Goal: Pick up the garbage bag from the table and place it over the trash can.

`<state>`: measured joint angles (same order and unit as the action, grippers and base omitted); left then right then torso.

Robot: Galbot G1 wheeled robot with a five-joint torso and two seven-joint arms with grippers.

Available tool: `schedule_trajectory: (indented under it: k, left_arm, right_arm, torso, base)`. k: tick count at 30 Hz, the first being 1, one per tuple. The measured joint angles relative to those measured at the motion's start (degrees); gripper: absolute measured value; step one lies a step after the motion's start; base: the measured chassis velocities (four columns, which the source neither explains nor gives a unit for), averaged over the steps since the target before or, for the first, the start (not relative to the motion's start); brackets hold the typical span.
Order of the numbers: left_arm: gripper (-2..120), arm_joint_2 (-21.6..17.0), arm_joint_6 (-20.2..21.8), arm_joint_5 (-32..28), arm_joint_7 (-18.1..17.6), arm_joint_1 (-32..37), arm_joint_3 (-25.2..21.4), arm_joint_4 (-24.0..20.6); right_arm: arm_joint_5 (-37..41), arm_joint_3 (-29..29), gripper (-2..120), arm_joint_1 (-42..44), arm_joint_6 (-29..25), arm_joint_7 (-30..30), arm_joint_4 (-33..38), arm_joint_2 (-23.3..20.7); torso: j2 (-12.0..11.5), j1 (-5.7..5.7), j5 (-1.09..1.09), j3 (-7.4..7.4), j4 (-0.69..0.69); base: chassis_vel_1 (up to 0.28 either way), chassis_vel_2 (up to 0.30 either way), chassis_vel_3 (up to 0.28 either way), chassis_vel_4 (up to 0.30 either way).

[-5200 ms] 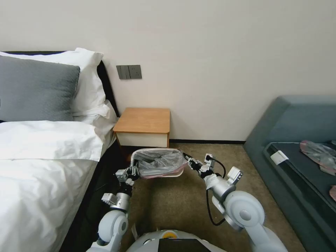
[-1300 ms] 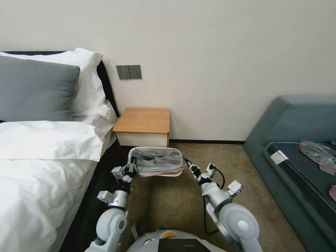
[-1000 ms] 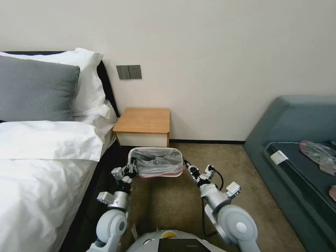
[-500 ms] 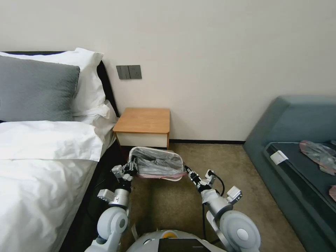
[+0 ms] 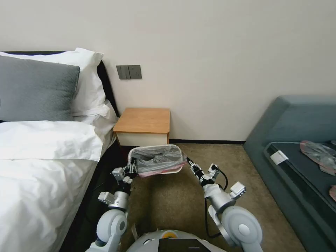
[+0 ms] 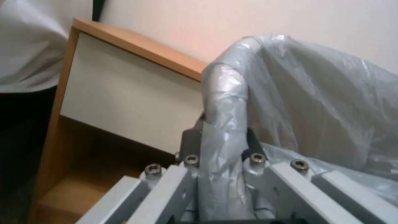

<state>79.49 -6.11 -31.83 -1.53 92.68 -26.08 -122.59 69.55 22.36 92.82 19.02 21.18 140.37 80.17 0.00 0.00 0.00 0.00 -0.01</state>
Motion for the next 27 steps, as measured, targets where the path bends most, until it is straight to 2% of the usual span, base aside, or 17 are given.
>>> schedule_trajectory:
  k: [3, 4, 7, 8, 11, 12, 13, 15, 16, 19, 27]
  left_arm:
    - [4, 0.02, 0.06, -0.01, -0.54, -0.03, 0.22, 0.00]
    - [4, 0.02, 0.06, -0.01, -0.54, -0.03, 0.22, 0.00]
    - [4, 0.18, 0.06, -0.14, -1.12, 0.04, 0.43, -0.11]
    - [4, 0.18, 0.06, -0.14, -1.12, 0.04, 0.43, -0.11]
    - [4, 0.22, 0.04, -0.56, -1.44, 0.38, 0.48, -0.31]
    - [4, 0.22, 0.04, -0.56, -1.44, 0.38, 0.48, -0.31]
    - [4, 0.24, 0.05, -0.93, -1.67, 0.38, 0.59, -0.42]
    - [4, 0.28, 0.26, -1.34, -2.04, 0.26, 0.87, -0.49]
    - [4, 0.28, 0.26, -1.34, -2.04, 0.26, 0.87, -0.49]
    - [4, 0.24, 1.02, -2.27, -2.61, 0.44, 1.31, -1.03]
    - [4, 0.36, 1.87, -3.60, -3.48, 0.95, 1.73, -1.77]
  right_arm:
    - [0.05, -0.27, 38, 1.38, 0.31, 0.08, 1.56, 1.05]
    - [0.05, -0.27, 38, 1.38, 0.31, 0.08, 1.56, 1.05]
    - [2.20, -0.28, 52, 2.84, 0.43, 1.68, 2.81, 2.97]
    - [2.20, -0.28, 52, 2.84, 0.43, 1.68, 2.81, 2.97]
    - [5.63, -0.02, 68, 3.57, 0.44, 3.34, 2.81, 5.14]
    - [5.63, -0.02, 68, 3.57, 0.44, 3.34, 2.81, 5.14]
    - [6.15, 0.06, 73, 3.47, 0.42, 3.40, 2.81, 6.06]
    - [6.80, 0.25, 82, 2.75, 0.23, 2.09, 2.82, 7.33]
    - [6.80, 0.25, 82, 2.75, 0.23, 2.09, 2.82, 7.33]
    - [4.30, 0.32, 97, 1.24, -0.06, -2.44, 1.29, 8.92]
    - [2.66, -0.12, 100, 0.48, -0.24, -5.09, -0.62, 9.22]
  torso:
    - [0.00, 0.00, 0.00, 0.00, 0.01]
    - [0.00, 0.00, 0.00, 0.00, 0.01]
    - [0.00, 0.00, -0.01, 0.00, 0.01]
    - [0.00, 0.00, -0.01, 0.00, 0.01]
    - [0.00, 0.00, 0.00, 0.00, 0.02]
    - [0.00, 0.00, 0.00, 0.00, 0.02]
    - [0.00, 0.00, 0.00, 0.00, 0.01]
    - [0.00, 0.00, 0.00, 0.00, 0.01]
    - [0.00, 0.00, 0.00, 0.00, 0.01]
    - [0.00, 0.00, 0.00, 0.00, 0.01]
    - [0.00, 0.00, 0.00, 0.00, 0.02]
  base:
    - [0.000, 0.000, 0.000, 0.000]
    - [0.000, 0.000, 0.000, 0.000]
    - [0.000, 0.000, 0.000, 0.000]
    - [0.000, 0.000, 0.000, 0.000]
    - [0.000, 0.000, 0.000, 0.000]
    - [0.000, 0.000, 0.000, 0.000]
    - [0.000, 0.000, 0.000, 0.000]
    - [0.000, 0.000, 0.000, 0.000]
    - [0.000, 0.000, 0.000, 0.000]
    - [0.000, 0.000, 0.000, 0.000]
    - [0.000, 0.000, 0.000, 0.000]
